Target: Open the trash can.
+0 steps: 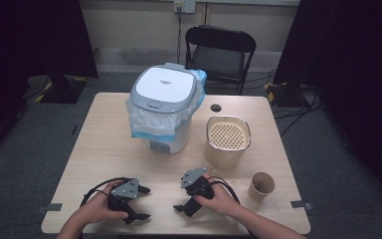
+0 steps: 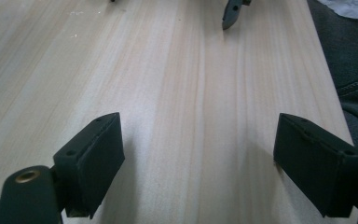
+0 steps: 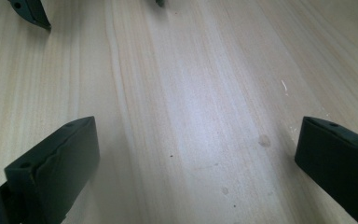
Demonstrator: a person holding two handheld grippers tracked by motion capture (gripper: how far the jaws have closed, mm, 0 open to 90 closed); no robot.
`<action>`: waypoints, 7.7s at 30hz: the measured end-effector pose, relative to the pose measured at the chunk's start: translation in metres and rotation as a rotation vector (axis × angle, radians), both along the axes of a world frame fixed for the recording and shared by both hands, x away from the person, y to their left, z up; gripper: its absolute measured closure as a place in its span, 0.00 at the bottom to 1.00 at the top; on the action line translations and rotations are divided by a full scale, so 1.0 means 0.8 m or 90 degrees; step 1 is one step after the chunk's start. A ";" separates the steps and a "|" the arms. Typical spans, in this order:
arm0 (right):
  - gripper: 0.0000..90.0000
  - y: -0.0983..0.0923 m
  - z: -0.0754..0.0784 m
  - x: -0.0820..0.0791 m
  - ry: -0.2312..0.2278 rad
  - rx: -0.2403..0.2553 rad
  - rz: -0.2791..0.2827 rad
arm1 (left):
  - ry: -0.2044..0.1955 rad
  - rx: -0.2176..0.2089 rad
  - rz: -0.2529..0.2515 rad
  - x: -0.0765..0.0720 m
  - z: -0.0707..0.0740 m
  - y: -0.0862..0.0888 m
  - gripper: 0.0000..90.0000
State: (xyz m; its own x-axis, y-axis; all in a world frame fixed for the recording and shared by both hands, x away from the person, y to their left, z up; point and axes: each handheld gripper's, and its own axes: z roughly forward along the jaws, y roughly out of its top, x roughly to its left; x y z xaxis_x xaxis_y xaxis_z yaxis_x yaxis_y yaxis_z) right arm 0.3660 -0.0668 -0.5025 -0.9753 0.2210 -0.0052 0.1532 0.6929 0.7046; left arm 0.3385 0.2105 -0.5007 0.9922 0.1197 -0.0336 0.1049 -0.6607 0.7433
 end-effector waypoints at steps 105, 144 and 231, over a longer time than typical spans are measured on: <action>0.00 0.000 0.000 0.001 -0.002 0.001 0.004 | 0.017 0.014 0.163 0.149 0.313 -0.057 0.19; 0.00 0.000 0.000 0.001 -0.002 0.001 0.004 | 0.004 -0.003 0.171 0.166 0.311 -0.069 0.17; 0.00 0.000 0.000 0.000 -0.003 0.003 0.001 | 0.043 -0.026 0.116 0.070 0.148 -0.046 0.19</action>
